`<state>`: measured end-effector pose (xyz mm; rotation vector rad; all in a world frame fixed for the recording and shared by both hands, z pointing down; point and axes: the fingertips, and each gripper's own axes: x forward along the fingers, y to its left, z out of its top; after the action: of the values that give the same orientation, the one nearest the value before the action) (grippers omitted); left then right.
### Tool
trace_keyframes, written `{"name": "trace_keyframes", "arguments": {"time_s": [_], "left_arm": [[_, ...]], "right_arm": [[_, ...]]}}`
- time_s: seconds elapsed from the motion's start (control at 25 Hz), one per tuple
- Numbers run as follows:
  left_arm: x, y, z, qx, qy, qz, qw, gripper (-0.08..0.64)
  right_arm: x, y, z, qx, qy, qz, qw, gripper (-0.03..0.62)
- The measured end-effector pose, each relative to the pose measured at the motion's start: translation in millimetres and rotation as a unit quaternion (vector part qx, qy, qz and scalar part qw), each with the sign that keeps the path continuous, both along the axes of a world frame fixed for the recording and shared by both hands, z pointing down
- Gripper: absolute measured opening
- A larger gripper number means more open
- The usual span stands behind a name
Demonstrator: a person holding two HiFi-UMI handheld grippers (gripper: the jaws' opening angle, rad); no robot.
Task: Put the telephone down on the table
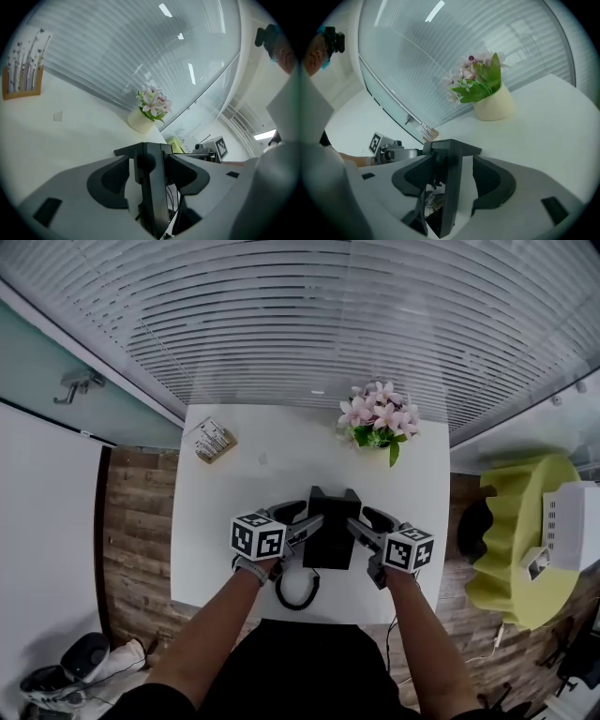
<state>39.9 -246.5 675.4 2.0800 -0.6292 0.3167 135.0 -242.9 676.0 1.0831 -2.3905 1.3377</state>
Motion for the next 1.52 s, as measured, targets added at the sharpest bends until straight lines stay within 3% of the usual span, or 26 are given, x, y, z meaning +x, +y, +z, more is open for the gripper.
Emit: {"name": "trace_keyframes", "arguments": {"time_s": [0.16,0.32,0.48,0.64,0.88,1.04,1.16,1.4,1.52], "left_arm": [[-14,2,-44,0.075,-0.027,0.001,0.9968,0.255],[-13,13,-100,0.126,-0.011,0.000,0.9920,0.255],[-8,28,-152,0.192,-0.023,0.019,0.9809,0.255],[2,47,-195,0.253,-0.036,0.046,0.9658,0.253],[3,57,-270,0.364,-0.039,0.026,0.9303,0.204],[4,59,-306,0.396,-0.015,0.001,0.9179,0.115],[4,64,-320,0.411,-0.012,-0.004,0.9115,0.041],[6,67,-331,0.426,-0.020,-0.006,0.9045,0.011],[8,67,-332,0.421,-0.015,-0.007,0.9068,0.009]], "right_arm": [[10,6,-37,0.072,0.047,-0.004,0.996,0.264],[4,19,-84,0.126,0.044,-0.016,0.991,0.262],[-8,33,-133,0.183,0.060,-0.035,0.981,0.262],[-16,46,-183,0.242,0.068,-0.050,0.967,0.262],[-35,61,-262,0.303,0.029,-0.050,0.951,0.247],[-45,67,-311,0.370,0.030,-0.045,0.928,0.104],[-52,72,-333,0.401,0.036,-0.050,0.914,0.046],[-57,74,-346,0.416,0.046,-0.055,0.907,0.025],[-57,72,-345,0.412,0.051,-0.054,0.908,0.023]]}}
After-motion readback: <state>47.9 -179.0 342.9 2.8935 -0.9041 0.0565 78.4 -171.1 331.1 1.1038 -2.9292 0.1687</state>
